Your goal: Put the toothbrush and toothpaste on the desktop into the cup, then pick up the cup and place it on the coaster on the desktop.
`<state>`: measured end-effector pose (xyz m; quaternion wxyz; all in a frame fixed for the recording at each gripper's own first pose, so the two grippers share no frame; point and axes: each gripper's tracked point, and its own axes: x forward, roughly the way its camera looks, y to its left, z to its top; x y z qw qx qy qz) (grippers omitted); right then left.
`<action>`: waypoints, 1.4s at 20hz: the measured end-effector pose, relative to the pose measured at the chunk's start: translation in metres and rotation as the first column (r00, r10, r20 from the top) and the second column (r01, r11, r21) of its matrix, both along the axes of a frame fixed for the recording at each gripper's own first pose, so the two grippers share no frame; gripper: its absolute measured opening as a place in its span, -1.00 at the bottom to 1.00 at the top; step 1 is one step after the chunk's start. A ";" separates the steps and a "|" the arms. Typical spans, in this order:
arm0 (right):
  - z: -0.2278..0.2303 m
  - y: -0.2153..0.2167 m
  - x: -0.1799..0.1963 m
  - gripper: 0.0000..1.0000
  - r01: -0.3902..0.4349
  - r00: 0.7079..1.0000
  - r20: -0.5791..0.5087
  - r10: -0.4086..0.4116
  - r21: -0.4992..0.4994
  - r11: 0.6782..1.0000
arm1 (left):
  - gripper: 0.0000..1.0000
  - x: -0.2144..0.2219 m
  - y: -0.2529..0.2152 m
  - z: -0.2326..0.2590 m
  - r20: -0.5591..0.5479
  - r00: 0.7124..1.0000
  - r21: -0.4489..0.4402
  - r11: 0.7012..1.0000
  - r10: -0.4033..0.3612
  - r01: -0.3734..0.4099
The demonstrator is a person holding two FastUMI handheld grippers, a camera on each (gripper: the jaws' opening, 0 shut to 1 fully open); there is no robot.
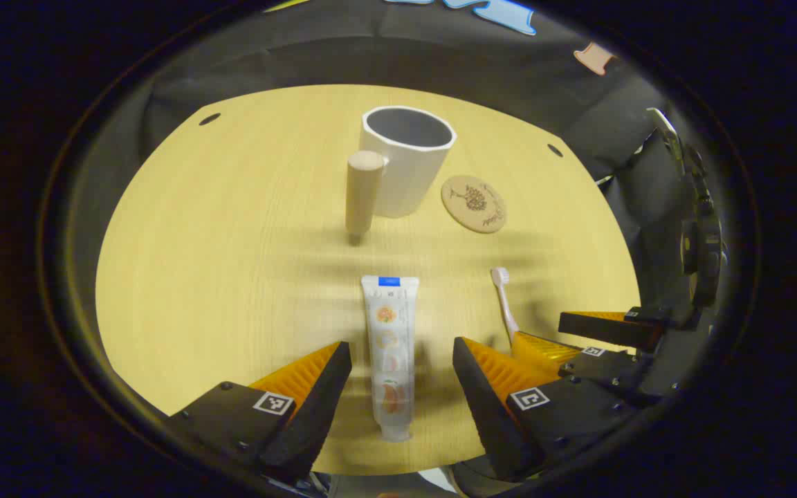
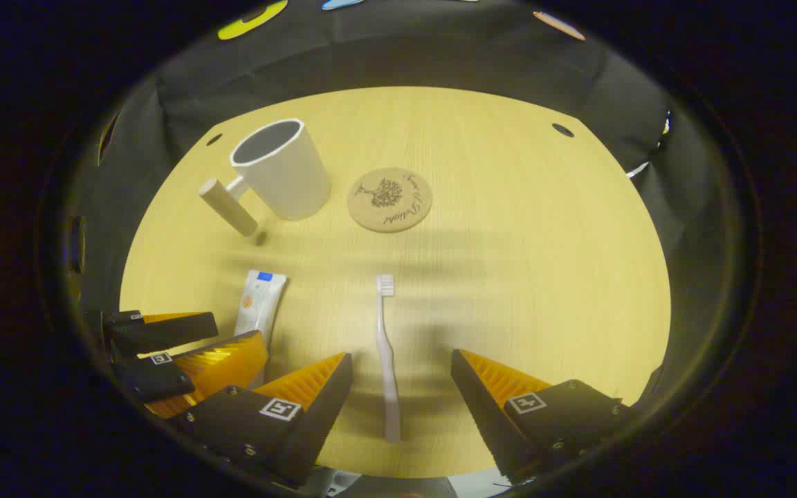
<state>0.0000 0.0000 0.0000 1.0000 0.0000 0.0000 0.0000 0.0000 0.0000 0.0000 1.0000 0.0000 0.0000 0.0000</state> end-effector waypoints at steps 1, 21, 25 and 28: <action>-0.008 0.000 0.002 0.85 -0.002 0.999 -0.037 0.002 0.002 1.000 | 0.96 -0.001 0.002 -0.003 -0.021 1.000 0.005 1.000 0.012 -0.011; -0.016 -0.008 0.019 0.92 0.048 0.975 -0.219 -0.039 0.038 0.998 | 0.89 0.012 0.012 -0.012 -0.218 0.961 0.045 0.985 0.172 -0.166; -0.011 -0.008 0.019 0.75 0.051 0.974 -0.222 -0.042 0.037 0.998 | 0.88 0.011 0.012 -0.011 -0.219 0.961 0.046 0.985 0.170 -0.164; -0.011 -0.009 0.019 0.61 0.053 0.970 -0.239 -0.044 0.032 0.998 | 0.72 0.011 0.012 -0.011 -0.214 0.962 0.051 0.985 0.171 -0.163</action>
